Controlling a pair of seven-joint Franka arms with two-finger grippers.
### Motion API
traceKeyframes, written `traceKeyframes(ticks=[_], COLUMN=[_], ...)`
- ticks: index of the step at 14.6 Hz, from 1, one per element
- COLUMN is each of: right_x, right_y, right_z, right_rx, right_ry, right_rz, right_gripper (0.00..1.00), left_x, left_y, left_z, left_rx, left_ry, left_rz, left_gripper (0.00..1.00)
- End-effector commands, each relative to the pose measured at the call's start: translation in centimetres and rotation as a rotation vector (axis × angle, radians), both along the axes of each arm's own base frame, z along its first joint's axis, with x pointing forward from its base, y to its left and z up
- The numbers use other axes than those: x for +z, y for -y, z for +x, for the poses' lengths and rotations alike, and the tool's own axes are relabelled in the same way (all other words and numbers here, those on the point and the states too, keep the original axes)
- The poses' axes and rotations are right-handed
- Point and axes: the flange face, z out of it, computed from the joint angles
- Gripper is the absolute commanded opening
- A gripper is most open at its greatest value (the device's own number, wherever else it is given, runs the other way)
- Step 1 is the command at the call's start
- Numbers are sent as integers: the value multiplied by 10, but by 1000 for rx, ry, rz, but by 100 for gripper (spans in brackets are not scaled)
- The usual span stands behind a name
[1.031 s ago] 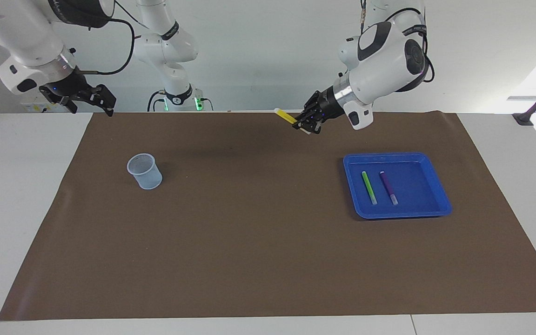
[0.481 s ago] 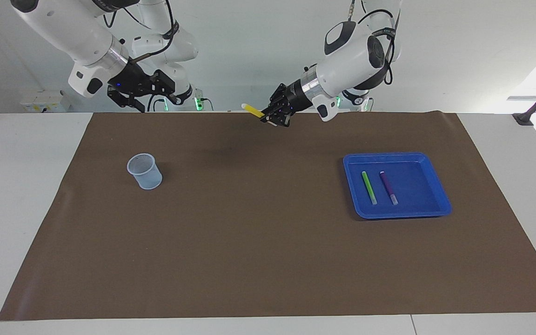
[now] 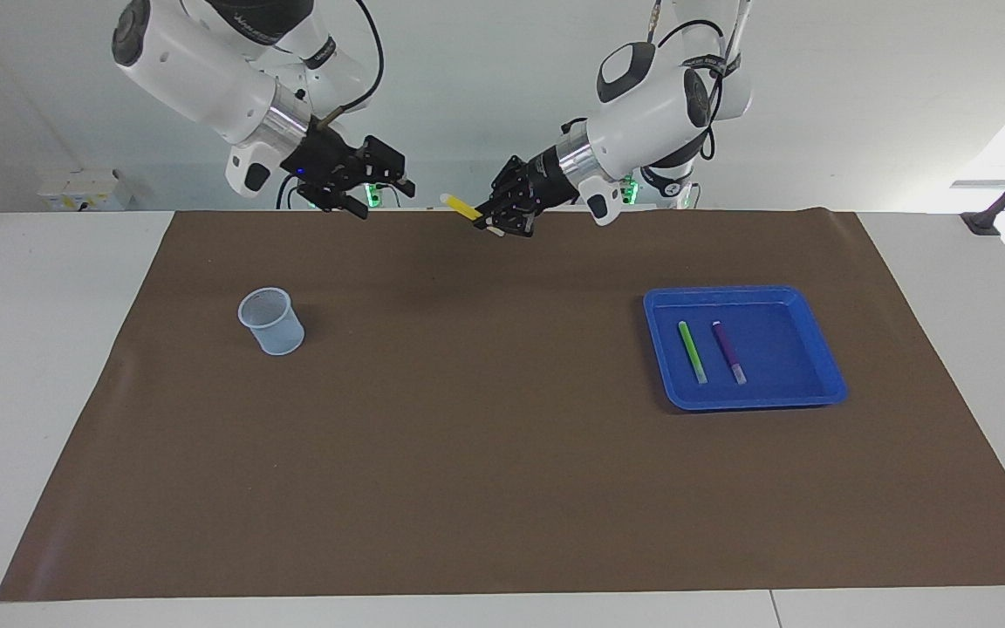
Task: Transfer and insert pens with both arms
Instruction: 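Lift the yellow pen with the left gripper toward the table center, then grasp the yellow pen with the right gripper while the left gripper opens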
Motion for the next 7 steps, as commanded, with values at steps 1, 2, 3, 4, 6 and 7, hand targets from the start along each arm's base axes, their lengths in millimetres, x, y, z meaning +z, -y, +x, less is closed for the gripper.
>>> traceKeyframes(ticks=[1,2,3,4,6,7], right_x=[4,5,2,1,-3,-4], right_y=[-22,-33,-37,-39,-44,-47], right_z=[-13,-15,-15,-14,-16,-18], right_rx=[-94,-109,-137,-156,-170,-167], right_ry=[2,-1,-15,-6,15,17], right_rz=[18,17,14,16,18,18], right_gripper=[100,100,100,100,98,90], left_x=[1,1,1,1,1,1], left_y=[-1,-1,0,1,1,1], left_z=[-12,-12,-12,-13,-13,-13], left_rx=[36,39,40,39,41,43], left_ry=[9,10,12,11,7,5], left_rz=[-6,-7,-8,-9,-16,-19], left_gripper=[0,0,0,0,0,0])
